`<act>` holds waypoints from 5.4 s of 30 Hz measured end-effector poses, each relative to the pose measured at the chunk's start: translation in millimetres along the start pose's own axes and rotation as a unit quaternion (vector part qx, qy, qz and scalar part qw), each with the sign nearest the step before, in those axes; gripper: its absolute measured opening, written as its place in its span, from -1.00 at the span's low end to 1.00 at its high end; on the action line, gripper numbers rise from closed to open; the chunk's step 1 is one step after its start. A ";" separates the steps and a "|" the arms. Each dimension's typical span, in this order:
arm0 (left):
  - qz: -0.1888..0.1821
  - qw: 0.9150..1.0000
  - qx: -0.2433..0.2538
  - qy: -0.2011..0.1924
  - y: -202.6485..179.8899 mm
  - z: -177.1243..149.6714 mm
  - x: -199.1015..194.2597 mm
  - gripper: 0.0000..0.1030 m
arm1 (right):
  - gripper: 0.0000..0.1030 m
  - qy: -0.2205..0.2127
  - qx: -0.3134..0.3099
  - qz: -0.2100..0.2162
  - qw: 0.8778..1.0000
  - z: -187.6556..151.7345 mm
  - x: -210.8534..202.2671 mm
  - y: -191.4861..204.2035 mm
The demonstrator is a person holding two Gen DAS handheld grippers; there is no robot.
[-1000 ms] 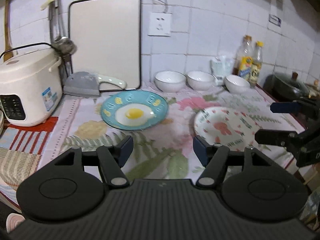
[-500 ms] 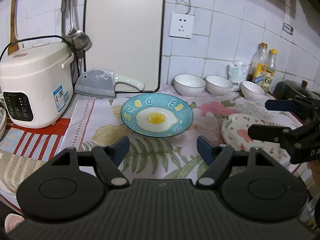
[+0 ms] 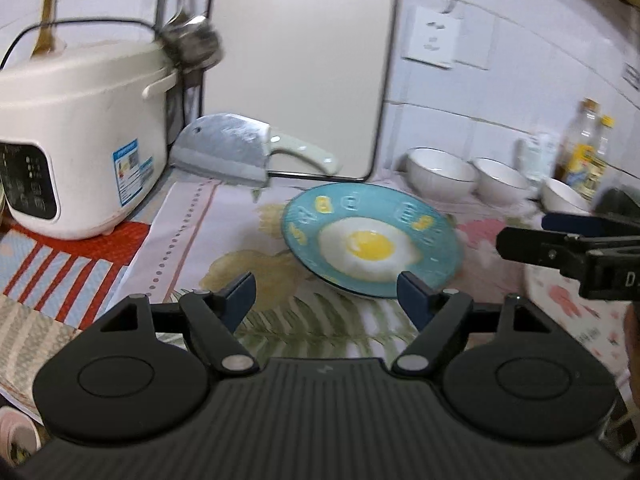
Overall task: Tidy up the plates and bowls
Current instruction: 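Close both grippers on the blue egg-print plate's rim, then lift the blue plate with both grippers and carry it over the plate stack, then lower the blue plate onto the Lovely Bear plate and open both grippers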
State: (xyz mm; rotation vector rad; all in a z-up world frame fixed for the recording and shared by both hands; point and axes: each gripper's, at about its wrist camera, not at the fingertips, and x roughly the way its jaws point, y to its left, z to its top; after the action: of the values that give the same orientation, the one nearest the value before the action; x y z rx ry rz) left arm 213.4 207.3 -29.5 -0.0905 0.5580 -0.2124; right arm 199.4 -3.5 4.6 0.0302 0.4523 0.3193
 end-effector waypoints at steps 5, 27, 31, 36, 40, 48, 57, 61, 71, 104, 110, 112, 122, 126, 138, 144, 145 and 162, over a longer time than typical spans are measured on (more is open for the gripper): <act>0.003 1.000 -0.026 0.013 5.1 7.0 42.2 0.50 | 0.46 0.041 0.054 0.001 0.998 0.9 44.5 -13.6; 0.026 0.991 -0.107 0.073 18.7 13.0 125.1 -0.57 | 0.24 0.128 0.107 -0.062 0.984 -14.1 113.0 -27.1; 0.024 0.989 -0.124 0.082 18.2 14.6 128.7 -0.58 | 0.50 0.113 0.103 -0.062 0.986 -17.0 115.6 -11.0; 0.014 0.987 -0.144 0.067 22.1 9.7 127.0 -0.72 | 0.49 0.080 0.155 -0.059 0.983 -27.1 123.6 -16.7; 0.004 0.987 -0.155 0.052 27.4 5.4 125.1 -0.76 | 0.50 0.056 0.129 -0.084 0.987 -31.8 130.9 -7.7; 0.025 0.988 -0.149 0.042 16.9 6.0 122.2 -0.76 | 0.09 0.043 0.099 -0.112 0.988 -35.3 127.1 -7.3; 0.058 0.992 -0.109 0.007 -1.1 7.6 91.1 -0.74 | -0.29 0.006 0.101 -0.109 0.989 -28.7 98.9 -1.4; 0.056 0.993 -0.101 0.008 -4.4 6.8 72.3 -0.73 | -0.29 0.009 0.099 -0.102 0.990 -28.7 84.2 1.5; 0.054 0.995 -0.082 0.009 -25.9 4.6 15.9 -0.69 | -0.29 0.010 0.077 -0.083 0.993 -22.2 25.9 5.0; -0.017 0.999 -0.029 -0.010 -170.3 -32.3 -81.5 -0.64 | -0.28 -0.034 0.081 -0.102 0.991 -59.6 -153.2 -77.1; -0.027 0.999 -0.019 0.003 -193.9 -37.7 -71.6 -0.63 | -0.28 -0.032 0.093 -0.105 0.990 -72.1 -159.1 -102.3; -0.029 0.999 -0.016 0.010 -200.2 -40.2 -65.8 -0.63 | -0.28 -0.029 0.097 -0.105 0.989 -76.7 -158.5 -110.3; -0.028 0.999 -0.011 0.042 -219.7 -55.5 -35.3 -0.63 | -0.28 -0.003 0.121 -0.103 0.987 -97.8 -142.8 -144.4; -0.023 0.998 -0.009 0.056 -222.5 -61.0 -24.3 -0.63 | -0.28 0.007 0.130 -0.101 0.986 -104.9 -134.4 -151.6; -0.005 0.999 0.018 0.043 -234.5 -66.2 -18.2 -0.62 | -0.28 0.019 0.107 -0.106 0.988 -113.6 -123.4 -157.2; 0.005 0.999 0.031 0.042 -240.3 -65.1 -16.7 -0.60 | -0.26 0.026 0.103 -0.102 0.989 -115.3 -122.4 -161.9; 0.007 0.998 0.035 0.042 -241.6 -65.0 -16.4 -0.60 | -0.26 0.028 0.103 -0.101 0.989 -115.7 -121.4 -163.1; 0.010 0.993 0.093 0.069 -252.4 -57.7 -10.9 -0.47 | -0.22 0.015 0.074 -0.115 0.991 -118.6 -113.5 -162.6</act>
State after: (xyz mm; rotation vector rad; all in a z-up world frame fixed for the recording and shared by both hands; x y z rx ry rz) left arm 129.3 -37.7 -36.6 0.1118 0.6735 -0.2515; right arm 99.5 -198.1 -70.0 0.1167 0.5025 0.0593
